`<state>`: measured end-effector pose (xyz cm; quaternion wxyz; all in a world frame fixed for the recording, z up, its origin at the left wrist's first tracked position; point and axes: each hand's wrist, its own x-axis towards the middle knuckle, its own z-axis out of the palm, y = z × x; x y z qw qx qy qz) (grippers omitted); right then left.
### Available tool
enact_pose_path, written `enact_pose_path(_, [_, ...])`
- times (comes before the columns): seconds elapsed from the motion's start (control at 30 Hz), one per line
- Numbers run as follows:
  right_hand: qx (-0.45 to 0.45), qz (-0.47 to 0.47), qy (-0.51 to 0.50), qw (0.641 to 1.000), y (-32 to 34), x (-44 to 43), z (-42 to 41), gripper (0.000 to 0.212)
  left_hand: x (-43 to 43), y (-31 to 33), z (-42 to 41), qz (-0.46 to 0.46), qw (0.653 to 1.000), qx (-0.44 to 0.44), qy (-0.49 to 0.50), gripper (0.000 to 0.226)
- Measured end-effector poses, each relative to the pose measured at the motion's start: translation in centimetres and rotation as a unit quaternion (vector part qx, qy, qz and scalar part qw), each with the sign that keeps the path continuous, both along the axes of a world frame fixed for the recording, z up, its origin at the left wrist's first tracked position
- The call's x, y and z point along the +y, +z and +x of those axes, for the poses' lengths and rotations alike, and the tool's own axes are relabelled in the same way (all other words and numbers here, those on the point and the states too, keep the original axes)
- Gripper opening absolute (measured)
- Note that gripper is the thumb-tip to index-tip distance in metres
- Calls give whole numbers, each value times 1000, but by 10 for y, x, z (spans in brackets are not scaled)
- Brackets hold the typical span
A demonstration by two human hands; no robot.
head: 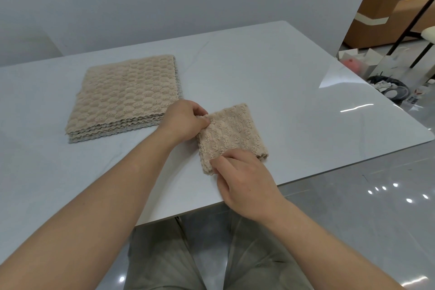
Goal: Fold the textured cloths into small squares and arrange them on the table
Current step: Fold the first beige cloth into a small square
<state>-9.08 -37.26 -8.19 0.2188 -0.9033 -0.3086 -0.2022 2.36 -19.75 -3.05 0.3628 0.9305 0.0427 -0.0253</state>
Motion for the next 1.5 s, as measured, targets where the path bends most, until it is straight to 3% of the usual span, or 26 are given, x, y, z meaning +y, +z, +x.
enact_pose_path(0.13, [58, 9, 16, 998, 12, -2, 0, 9, 0, 3, -1, 66, 997, 18, -30, 18])
enact_pose_path(0.3, [138, 127, -46, 981, 49, -12, 21, 16, -2, 7, -3, 52, 996, 47, -51, 15])
enact_pose_path(0.4, [137, 137, -145, 970, 60, -25, 52, 32, -4, 12, -7, -14, 998, 55, -41, 10])
enact_pose_path(0.5, [201, 130, -159, 958, 68, -39, 76, 46, -6, 24, -16, -93, 993, 48, -45, 9])
enact_pose_path(0.67, [232, 168, -97, 953, 88, -50, 84, 17, -5, 45, -28, -205, 977, -28, -45, 24])
enact_pose_path(0.87, [266, 181, -50, 945, 91, -58, 78, 25, -6, 61, -37, -384, 923, -39, -1, 28])
enact_pose_path(1.07, [289, 157, -24, 944, 92, -60, 70, 45, -3, 57, -35, -365, 925, -96, 35, 26])
enact_pose_path(1.33, [367, 218, 78, 901, 104, -59, 60, 48, 5, 54, -30, -342, 930, -128, 54, 37])
enact_pose_path(1.4, [365, 217, 61, 903, 105, -59, 61, 54, 5, 52, -30, -338, 930, -137, 40, 42])
enact_pose_path(1.5, [349, 179, -7, 920, 103, -56, 68, 81, 1, 48, -30, -329, 933, -144, 30, 46])
